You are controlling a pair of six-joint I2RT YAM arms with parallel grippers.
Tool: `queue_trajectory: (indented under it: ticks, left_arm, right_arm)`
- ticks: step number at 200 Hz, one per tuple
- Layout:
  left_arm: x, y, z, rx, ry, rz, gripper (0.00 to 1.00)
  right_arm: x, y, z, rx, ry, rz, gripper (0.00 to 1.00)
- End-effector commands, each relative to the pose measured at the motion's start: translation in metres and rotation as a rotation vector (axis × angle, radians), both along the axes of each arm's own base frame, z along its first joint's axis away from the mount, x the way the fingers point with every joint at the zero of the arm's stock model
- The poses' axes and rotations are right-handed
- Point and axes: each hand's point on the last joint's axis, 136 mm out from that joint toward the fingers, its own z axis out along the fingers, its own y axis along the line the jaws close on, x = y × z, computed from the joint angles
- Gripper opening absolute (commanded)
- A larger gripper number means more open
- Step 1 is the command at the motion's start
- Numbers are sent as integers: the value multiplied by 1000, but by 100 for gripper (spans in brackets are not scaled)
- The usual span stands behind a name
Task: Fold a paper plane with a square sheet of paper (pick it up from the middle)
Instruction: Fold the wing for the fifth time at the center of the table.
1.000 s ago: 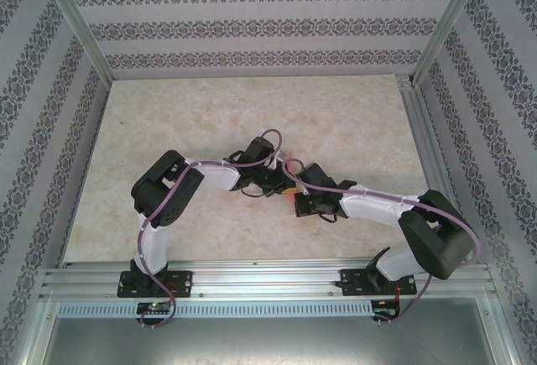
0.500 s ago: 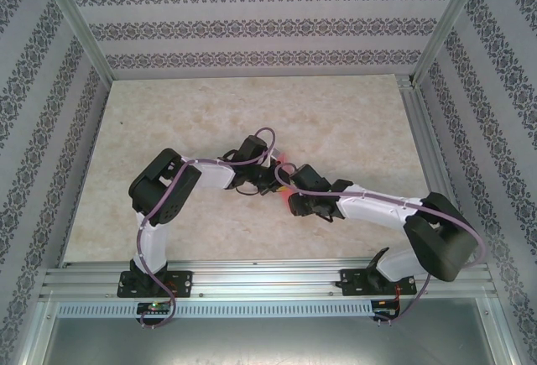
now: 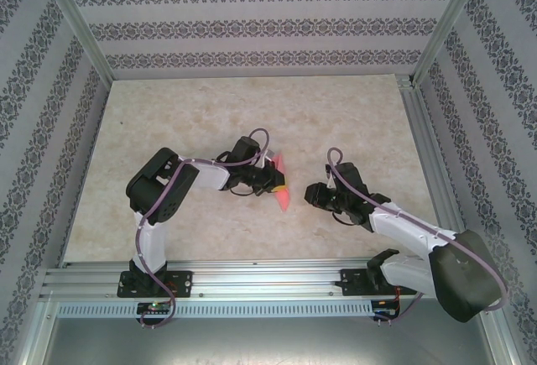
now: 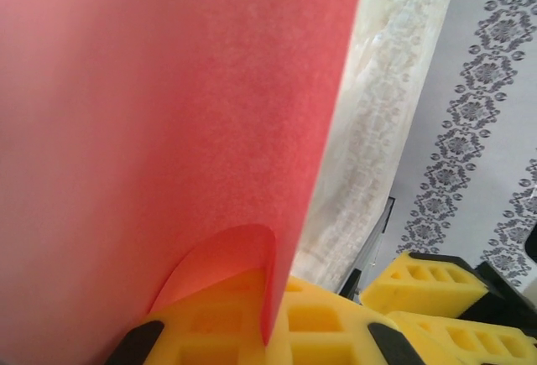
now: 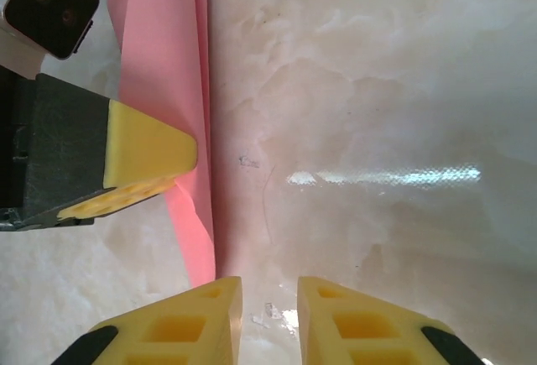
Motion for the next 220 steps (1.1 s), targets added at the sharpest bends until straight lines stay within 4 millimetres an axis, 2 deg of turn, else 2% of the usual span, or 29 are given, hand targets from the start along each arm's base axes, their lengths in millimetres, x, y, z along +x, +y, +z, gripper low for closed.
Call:
queue_trajectory:
  ticks: [1,23,48,97,127,187,220]
  left_arm:
    - [9,1,28,-106,-52,9,0]
    - [12,4,35,-148,-48,22,0]
    - [16,6,43,-185,-58,40,0]
    - [21,15,36,-181,-55,63,0]
    - [22,19,35,-190,-56,78,0]
    - [19,30,23,-156,-45,82,0]
    - [22,36,26,-172,-47,95,0]
  right_arm:
    - [8,22,13,134,8,27,21]
    - [12,31,7,160,41,43,20]
    - [20,38,2,172,65,43,24]
    - [38,58,3,303,86,27,9]
    - [44,69,0,381,97,31,7]
    - [45,71,-4,406,99,22,7]
    - [43,73,-5,402,112,34,8]
